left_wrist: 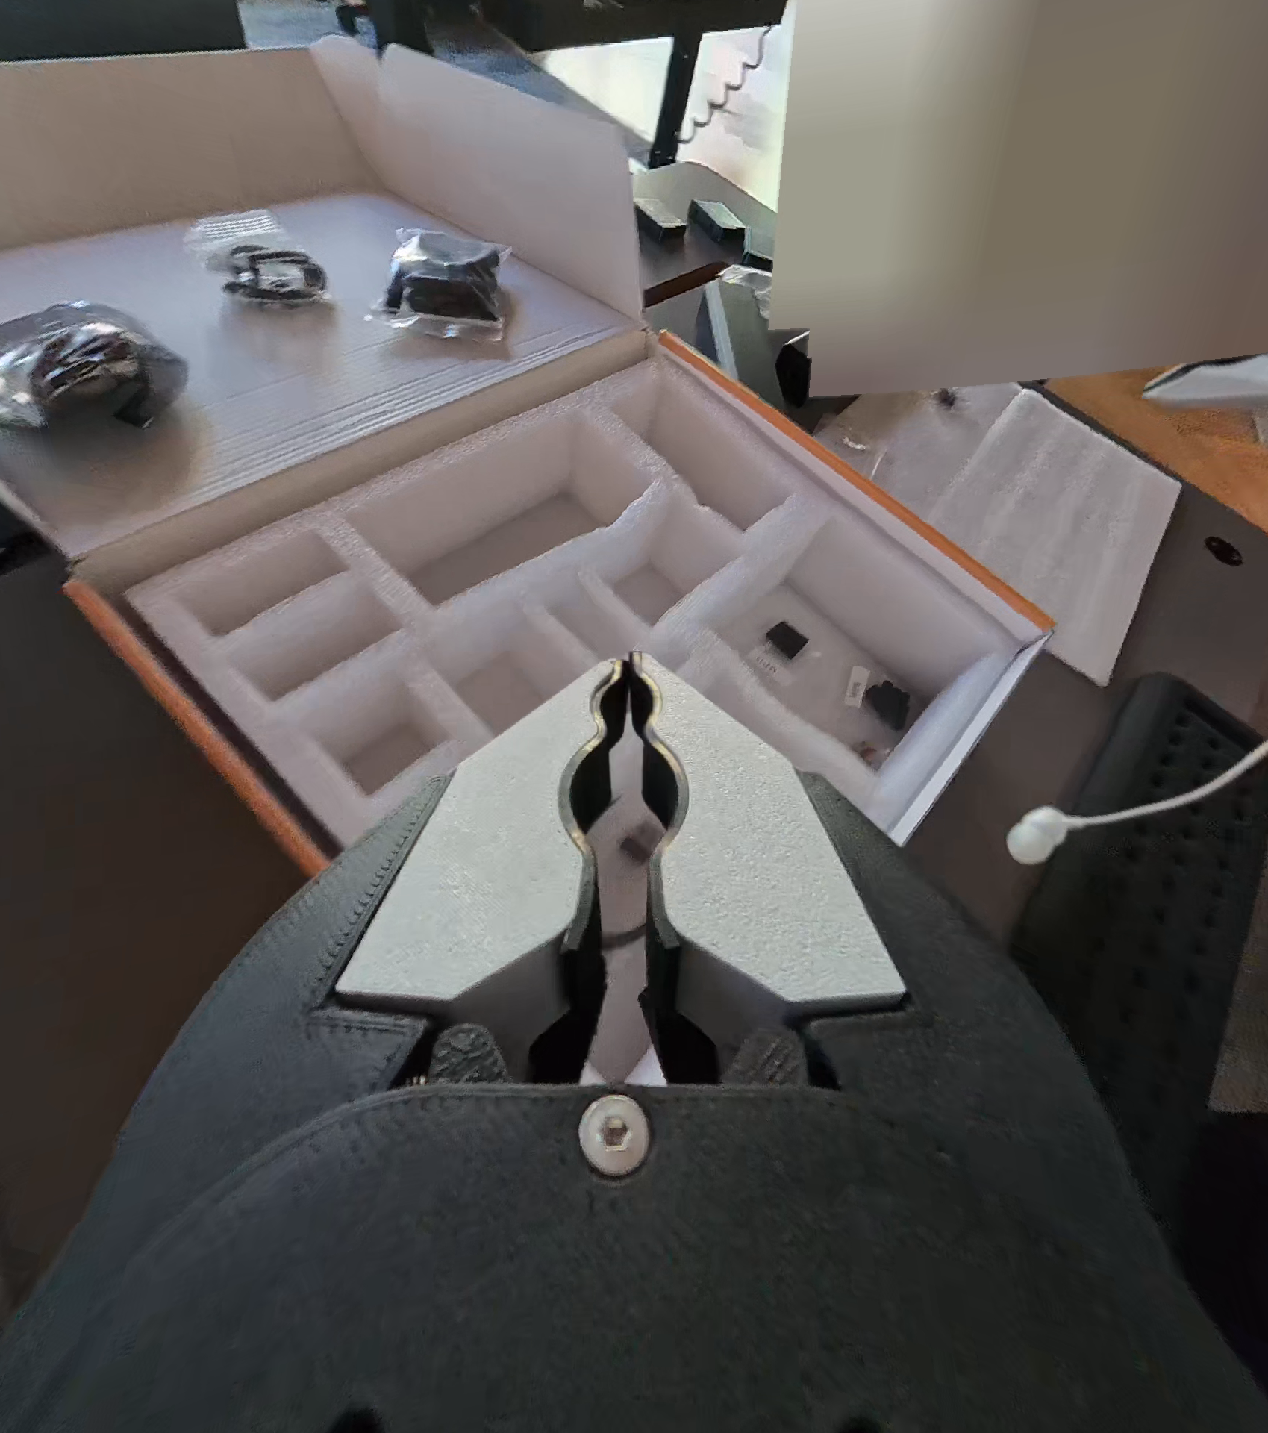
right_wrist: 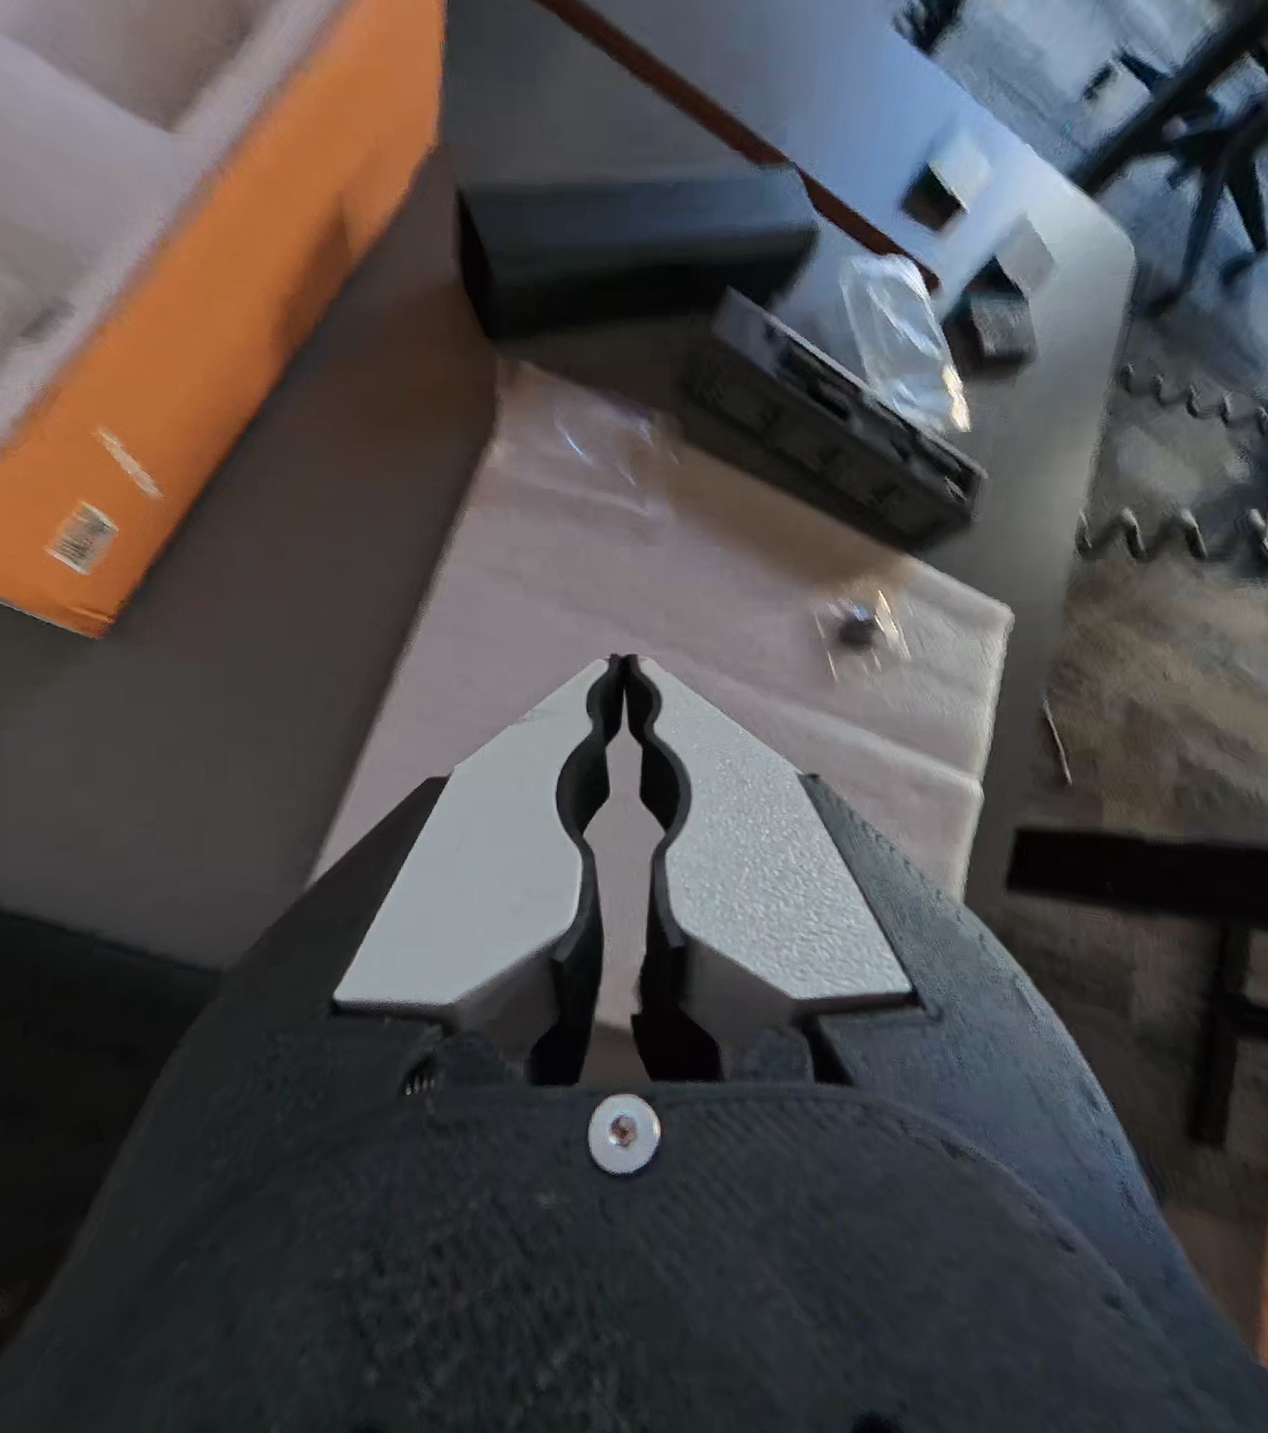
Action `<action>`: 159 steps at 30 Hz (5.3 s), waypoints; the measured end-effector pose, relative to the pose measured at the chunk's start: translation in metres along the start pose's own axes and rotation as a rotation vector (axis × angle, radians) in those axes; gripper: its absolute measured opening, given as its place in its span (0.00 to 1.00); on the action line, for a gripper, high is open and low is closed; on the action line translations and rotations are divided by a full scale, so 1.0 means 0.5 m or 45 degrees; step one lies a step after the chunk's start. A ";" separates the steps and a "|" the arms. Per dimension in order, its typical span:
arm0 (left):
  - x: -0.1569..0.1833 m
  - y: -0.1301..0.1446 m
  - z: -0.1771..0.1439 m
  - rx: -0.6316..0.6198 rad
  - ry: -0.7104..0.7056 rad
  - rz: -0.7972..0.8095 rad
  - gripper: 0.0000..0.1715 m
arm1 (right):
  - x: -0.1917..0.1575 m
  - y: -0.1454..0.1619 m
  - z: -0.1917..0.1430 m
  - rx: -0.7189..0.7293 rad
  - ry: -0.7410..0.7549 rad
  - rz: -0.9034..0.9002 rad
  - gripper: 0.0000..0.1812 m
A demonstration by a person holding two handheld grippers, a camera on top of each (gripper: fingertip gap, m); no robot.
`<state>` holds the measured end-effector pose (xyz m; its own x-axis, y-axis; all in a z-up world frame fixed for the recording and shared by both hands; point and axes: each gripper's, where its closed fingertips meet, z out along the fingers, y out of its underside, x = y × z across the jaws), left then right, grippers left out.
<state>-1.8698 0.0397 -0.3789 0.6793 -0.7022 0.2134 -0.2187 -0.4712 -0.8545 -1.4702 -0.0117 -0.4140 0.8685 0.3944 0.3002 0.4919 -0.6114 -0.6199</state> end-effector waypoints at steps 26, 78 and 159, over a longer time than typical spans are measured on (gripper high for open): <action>-0.516 0.292 -0.668 0.074 -0.470 -0.089 0.27 | -1.057 -0.861 0.298 0.536 -0.840 -0.643 0.34; -0.683 0.444 -0.517 -0.299 -0.270 -0.624 0.25 | -1.180 -0.682 0.319 0.052 -1.191 -0.018 0.23; -0.443 0.028 0.076 0.116 -0.221 -0.232 0.26 | -0.472 -0.726 0.409 0.580 -0.564 -0.085 0.27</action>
<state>-1.9965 0.2089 -0.4561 0.8131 -0.5045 0.2904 -0.0227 -0.5259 -0.8502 -1.8660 0.2576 -0.4081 0.6815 0.7273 0.0813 0.3845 -0.2613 -0.8854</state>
